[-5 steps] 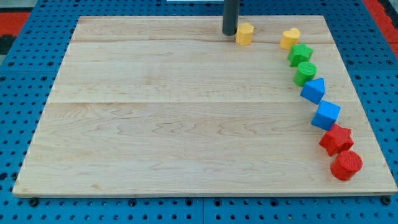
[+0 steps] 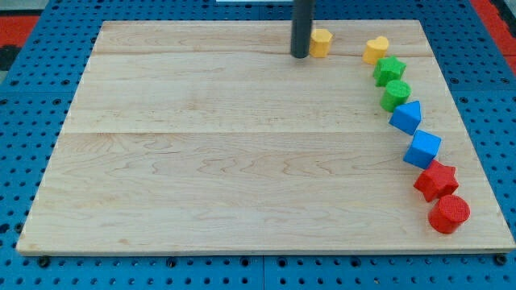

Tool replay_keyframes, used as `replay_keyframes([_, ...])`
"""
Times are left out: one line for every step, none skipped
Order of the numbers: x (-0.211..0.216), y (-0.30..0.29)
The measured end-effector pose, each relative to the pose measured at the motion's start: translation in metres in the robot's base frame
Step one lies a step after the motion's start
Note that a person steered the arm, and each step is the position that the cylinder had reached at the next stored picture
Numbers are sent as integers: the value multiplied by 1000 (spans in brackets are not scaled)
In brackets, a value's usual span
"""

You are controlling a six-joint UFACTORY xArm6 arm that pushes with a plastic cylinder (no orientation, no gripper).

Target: Move the hexagon towards the top right side of the board

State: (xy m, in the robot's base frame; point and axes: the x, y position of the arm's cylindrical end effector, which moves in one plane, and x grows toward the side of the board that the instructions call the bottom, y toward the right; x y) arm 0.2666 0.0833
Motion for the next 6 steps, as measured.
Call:
replay_keyframes([-23,34])
replay_keyframes([-36,61])
replay_keyframes([-38,59])
replay_keyframes([-38,20])
replay_keyframes([-60,28])
replay_keyframes([-75,45])
